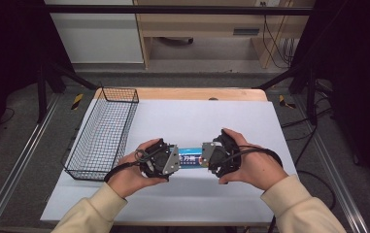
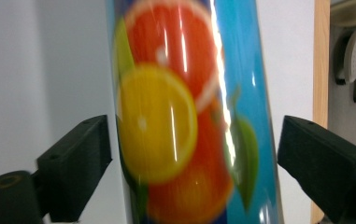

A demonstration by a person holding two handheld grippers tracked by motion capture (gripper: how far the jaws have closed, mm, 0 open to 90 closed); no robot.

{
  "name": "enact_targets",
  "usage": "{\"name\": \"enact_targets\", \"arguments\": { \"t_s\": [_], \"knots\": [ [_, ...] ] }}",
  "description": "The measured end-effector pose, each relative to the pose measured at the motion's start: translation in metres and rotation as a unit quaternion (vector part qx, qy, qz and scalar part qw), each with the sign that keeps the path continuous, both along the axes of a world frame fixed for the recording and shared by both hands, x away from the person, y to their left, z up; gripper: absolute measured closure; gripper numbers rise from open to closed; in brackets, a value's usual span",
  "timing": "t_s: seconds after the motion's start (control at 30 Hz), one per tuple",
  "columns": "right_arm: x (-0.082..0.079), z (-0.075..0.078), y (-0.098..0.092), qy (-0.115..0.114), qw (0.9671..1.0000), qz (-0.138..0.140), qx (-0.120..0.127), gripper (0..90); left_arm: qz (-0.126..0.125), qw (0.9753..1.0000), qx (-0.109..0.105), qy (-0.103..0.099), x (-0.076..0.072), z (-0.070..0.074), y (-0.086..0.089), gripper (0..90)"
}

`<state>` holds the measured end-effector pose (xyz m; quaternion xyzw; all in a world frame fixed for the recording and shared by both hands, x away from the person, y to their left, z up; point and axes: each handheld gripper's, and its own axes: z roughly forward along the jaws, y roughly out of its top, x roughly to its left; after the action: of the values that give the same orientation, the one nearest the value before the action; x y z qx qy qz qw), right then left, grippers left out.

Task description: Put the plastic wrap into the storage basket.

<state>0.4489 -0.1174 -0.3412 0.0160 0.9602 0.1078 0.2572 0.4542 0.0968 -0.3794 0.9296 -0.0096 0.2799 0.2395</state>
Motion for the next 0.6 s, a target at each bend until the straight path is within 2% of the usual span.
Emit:
{"name": "enact_targets", "arguments": {
  "t_s": [0.13, 0.2, 0.3, 0.37, 0.5, 0.57, 0.6],
  "knots": [
    [0.0, 0.001, -0.012, -0.002, 0.9999, -0.01, 0.001, 8.5, 0.001, 1.0, 0.004, 0.003, 0.0, -0.002, 0.003, 29.9],
    [-0.001, 0.002, -0.025, -0.006, 0.9996, -0.029, 0.005, 8.0, 0.004, 1.0, 0.006, 0.005, -0.001, -0.004, 0.004, 29.9],
    [-0.001, 0.003, -0.034, -0.006, 0.9994, -0.032, 0.01, 8.4, 0.006, 0.9999, 0.009, 0.006, -0.001, -0.006, 0.006, 30.0],
    [-0.001, 0.002, -0.047, -0.008, 0.9988, -0.047, 0.013, 8.4, 0.007, 0.9999, 0.01, 0.007, -0.001, -0.006, 0.008, 30.0],
    [-0.001, 0.0, -0.059, -0.006, 0.9981, -0.059, 0.019, 8.5, 0.011, 0.9999, 0.008, 0.007, 0.0, -0.006, 0.011, 30.0],
    [-0.002, -0.001, -0.07, -0.009, 0.9964, -0.079, 0.028, 7.8, 0.015, 0.9998, 0.01, 0.005, 0.0, -0.004, 0.015, 30.0],
    [-0.002, -0.001, -0.07, -0.009, 0.9964, -0.079, 0.028, 7.8, 0.015, 0.9998, 0.01, 0.005, 0.0, -0.004, 0.015, 30.0]
  ]
}}
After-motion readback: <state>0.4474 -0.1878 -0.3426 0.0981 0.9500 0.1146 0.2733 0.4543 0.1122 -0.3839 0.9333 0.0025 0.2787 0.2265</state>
